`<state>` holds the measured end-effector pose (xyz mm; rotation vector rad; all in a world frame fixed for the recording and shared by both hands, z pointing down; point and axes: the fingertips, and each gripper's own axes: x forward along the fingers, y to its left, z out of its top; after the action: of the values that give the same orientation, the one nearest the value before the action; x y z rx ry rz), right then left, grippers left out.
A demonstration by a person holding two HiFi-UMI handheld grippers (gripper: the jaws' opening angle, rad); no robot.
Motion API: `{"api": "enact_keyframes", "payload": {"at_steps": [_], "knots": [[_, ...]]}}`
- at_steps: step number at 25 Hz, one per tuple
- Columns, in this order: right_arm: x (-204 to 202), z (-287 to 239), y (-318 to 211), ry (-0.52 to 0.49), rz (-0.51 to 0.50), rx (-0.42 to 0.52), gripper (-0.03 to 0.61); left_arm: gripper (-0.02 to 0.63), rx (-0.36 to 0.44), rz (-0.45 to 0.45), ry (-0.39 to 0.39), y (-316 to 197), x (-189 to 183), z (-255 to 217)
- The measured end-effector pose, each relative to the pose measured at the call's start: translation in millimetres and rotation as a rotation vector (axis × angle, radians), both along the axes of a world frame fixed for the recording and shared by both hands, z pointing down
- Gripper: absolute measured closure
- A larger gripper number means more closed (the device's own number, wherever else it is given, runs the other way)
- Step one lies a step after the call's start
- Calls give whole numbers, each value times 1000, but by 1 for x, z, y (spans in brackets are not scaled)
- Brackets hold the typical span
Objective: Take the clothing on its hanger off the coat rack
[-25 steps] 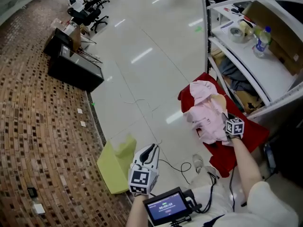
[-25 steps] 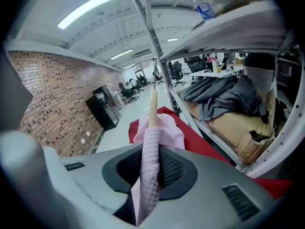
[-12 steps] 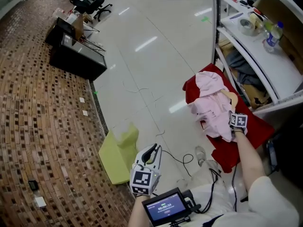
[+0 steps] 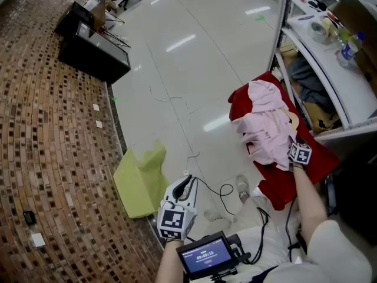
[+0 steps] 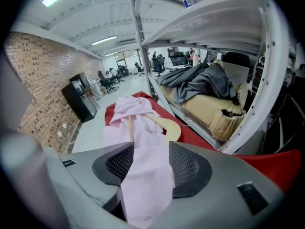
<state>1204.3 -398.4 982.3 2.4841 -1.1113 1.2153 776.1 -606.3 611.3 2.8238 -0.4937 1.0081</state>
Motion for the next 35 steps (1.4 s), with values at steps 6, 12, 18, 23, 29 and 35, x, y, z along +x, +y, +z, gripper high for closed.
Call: {"api": "enact_keyframes", "payload": {"at_steps": [6, 12, 18, 23, 29, 35], "knots": [[-90, -77, -32, 28, -104, 118, 360, 551, 18, -48, 72, -2, -63, -21], [-218, -204, -105, 97, -235, 303, 362, 551, 51, -128, 143, -14, -180, -58], [-351, -318, -173, 133, -375, 464, 367, 551, 88, -235, 193, -23, -316, -84], [-476, -393, -202, 158, -497, 565, 371, 551, 112, -331, 231, -23, -434, -96], [-643, -456, -224, 152, -684, 633, 371, 551, 144, -455, 272, -13, -577, -111], [-814, -501, -229, 189, -881, 666, 399, 551, 162, -558, 303, 11, -719, -118]]}}
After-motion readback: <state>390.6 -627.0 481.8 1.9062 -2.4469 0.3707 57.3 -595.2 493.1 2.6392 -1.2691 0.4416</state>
